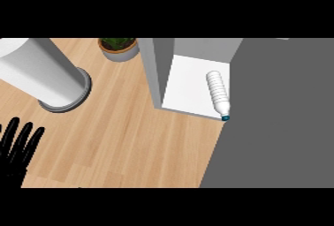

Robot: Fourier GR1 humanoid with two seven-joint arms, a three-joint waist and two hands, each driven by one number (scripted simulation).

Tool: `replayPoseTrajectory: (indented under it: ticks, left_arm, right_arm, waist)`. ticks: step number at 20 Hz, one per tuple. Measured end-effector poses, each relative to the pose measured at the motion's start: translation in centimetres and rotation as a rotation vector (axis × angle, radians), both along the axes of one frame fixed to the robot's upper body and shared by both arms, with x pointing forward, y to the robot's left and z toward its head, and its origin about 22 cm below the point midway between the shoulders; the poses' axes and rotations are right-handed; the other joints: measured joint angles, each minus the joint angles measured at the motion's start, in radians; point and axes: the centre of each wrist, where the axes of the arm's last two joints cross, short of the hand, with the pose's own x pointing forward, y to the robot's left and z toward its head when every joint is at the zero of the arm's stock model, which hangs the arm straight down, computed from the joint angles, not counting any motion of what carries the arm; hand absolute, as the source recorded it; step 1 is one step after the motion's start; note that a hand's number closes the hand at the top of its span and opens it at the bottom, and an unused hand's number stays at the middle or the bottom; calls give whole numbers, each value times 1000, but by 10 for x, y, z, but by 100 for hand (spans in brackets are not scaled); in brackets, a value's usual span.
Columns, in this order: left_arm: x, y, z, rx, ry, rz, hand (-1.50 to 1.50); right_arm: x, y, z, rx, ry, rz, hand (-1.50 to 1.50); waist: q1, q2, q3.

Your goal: Pick up the bottled water, place it into the cabinet and close the cabinet

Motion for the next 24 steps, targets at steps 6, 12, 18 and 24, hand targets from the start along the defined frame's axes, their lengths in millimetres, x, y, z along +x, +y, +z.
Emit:
replayPoseTrajectory:
  ticks: [6,12,18,24]
  left_arm:
    - [2,5,4,11,0,-32,-150]
    - [5,11,8,27,-9,-43,-150]
    - [7,17,11,37,-9,-44,-150]
    - [10,21,13,33,-14,-46,-150]
  right_arm:
    - [11,-4,5,-62,-70,77,150]
    - [21,-3,11,-118,-134,154,150]
    - [27,-2,16,-160,-172,200,150]
    - [31,-1,18,-180,-196,222,150]
  waist:
    - [40,2,-5]
    - [54,0,-7]
    - [54,1,-11]
    - [52,4,-14]
